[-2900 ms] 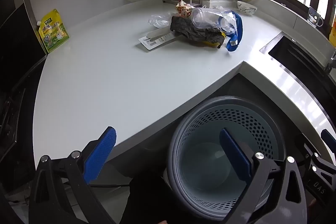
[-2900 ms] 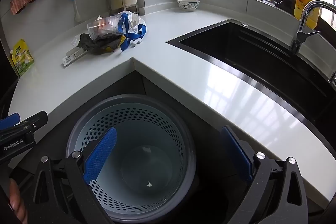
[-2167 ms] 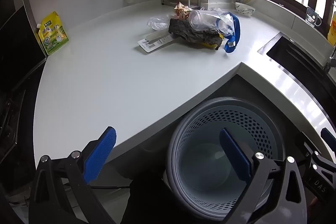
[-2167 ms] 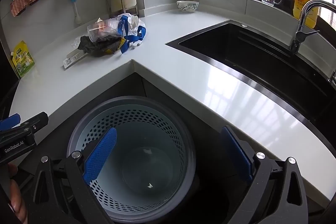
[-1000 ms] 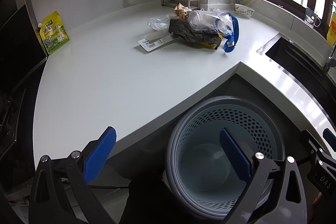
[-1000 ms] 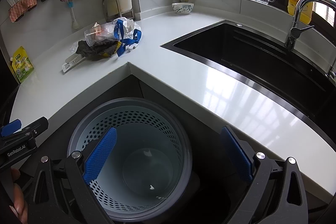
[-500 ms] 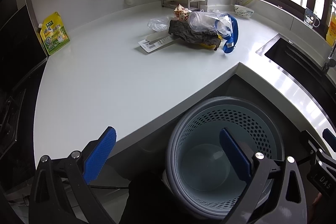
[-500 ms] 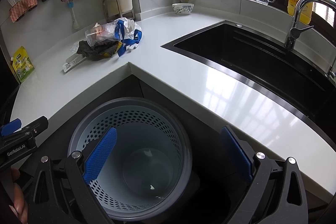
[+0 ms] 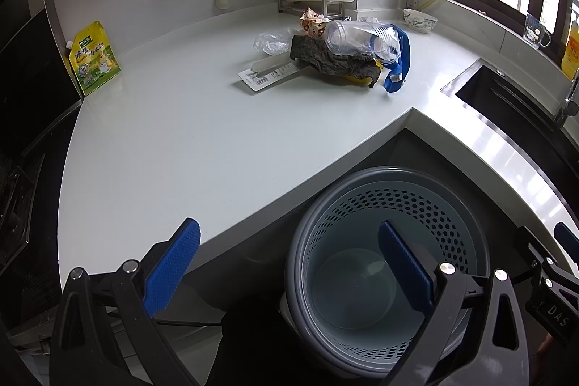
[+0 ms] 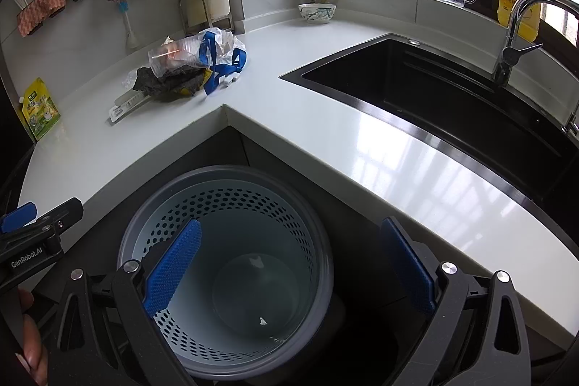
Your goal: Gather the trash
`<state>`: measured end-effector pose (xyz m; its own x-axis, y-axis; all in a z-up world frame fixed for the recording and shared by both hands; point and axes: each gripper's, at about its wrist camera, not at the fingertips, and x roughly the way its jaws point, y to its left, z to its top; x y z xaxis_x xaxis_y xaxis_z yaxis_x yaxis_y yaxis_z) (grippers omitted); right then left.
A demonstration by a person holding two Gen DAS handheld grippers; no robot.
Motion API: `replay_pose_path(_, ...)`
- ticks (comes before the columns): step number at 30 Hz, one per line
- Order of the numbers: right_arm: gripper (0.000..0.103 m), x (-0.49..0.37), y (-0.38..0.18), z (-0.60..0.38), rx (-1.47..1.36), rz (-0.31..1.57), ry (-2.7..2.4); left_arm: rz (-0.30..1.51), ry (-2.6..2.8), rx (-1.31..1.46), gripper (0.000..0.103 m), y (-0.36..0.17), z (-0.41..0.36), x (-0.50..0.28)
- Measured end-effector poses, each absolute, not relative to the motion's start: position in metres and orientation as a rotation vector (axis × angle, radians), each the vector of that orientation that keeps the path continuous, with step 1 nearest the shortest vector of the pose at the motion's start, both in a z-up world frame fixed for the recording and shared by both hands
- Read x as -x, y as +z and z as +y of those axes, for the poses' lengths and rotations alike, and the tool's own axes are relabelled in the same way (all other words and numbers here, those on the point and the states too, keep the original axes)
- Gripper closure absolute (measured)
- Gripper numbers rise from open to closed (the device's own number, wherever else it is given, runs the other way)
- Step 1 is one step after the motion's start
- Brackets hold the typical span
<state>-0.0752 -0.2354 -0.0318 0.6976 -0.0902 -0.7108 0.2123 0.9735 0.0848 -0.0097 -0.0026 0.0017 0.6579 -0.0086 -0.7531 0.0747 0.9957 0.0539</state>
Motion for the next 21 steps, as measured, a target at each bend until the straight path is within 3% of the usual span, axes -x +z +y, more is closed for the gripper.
replay_pose_path(21,0.008,0.026,-0.019,-0.242,-0.136,0.699,-0.113,0.814,-0.07,-0.071,0.006,0.01,-0.004,-0.028)
